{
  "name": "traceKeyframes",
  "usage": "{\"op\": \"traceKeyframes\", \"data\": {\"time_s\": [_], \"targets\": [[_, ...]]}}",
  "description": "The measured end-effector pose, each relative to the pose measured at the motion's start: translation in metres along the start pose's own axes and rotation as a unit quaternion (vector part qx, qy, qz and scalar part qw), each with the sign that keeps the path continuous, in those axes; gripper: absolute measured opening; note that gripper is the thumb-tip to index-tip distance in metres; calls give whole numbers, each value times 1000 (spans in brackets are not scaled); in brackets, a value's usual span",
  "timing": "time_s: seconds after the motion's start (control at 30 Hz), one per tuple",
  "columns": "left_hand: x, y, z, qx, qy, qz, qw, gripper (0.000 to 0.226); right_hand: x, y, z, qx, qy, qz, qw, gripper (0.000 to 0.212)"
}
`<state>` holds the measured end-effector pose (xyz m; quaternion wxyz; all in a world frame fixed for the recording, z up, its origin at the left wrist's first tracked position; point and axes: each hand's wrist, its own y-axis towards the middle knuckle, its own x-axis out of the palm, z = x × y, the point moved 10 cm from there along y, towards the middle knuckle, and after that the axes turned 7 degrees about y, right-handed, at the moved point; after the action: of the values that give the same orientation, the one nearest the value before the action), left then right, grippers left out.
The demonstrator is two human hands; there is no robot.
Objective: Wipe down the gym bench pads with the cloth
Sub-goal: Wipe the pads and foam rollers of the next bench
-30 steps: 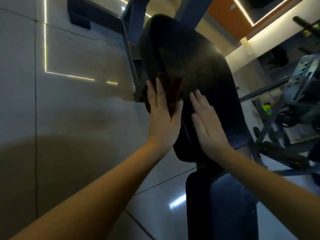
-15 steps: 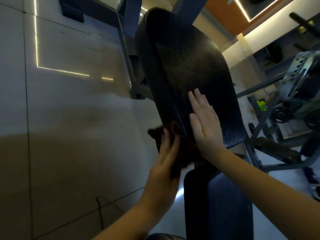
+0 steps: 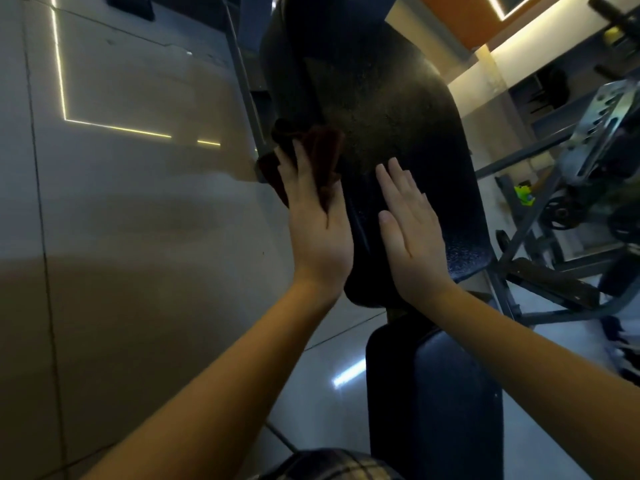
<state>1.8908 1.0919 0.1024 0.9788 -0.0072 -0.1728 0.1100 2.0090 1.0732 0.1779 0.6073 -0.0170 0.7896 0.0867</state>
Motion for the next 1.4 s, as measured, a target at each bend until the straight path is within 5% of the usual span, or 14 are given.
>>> {"op": "traceKeyframes", "data": {"time_s": [0.27,0.57,0.7,0.83,1.03,1.13,1.23,1.3,1.4], "targets": [[22,-114,-27,103,-3,-180,978,60,1,1,0,-1,-2,1,1000,58],[9,-8,-2,59,17,-26,998,76,2,1,0,-2,-1,2,1000,57],[6,22,-5,59,-33,-35,997,95,0,0,-1,-4,-3,10,1000,58],[-1,65,-18,-33,-149,-29,988,122,-1,0,-1,-2,2,14,1000,59],[6,71,-42,-224,-280,-91,929,62,-1,0,1,-2,9,18,1000,59],[-11,68,-69,-265,-320,-2,910,54,-2,0,0,-5,14,22,1000,58],[-34,69,-61,-140,-308,21,941,51,-3,0,0,-8,16,29,999,57],[-26,50,-30,-31,-225,-60,972,29,-2,-1,1,-8,18,29,999,57],[-6,27,10,108,21,-118,987,59,-1,1,1,-12,13,23,1000,57]]}}
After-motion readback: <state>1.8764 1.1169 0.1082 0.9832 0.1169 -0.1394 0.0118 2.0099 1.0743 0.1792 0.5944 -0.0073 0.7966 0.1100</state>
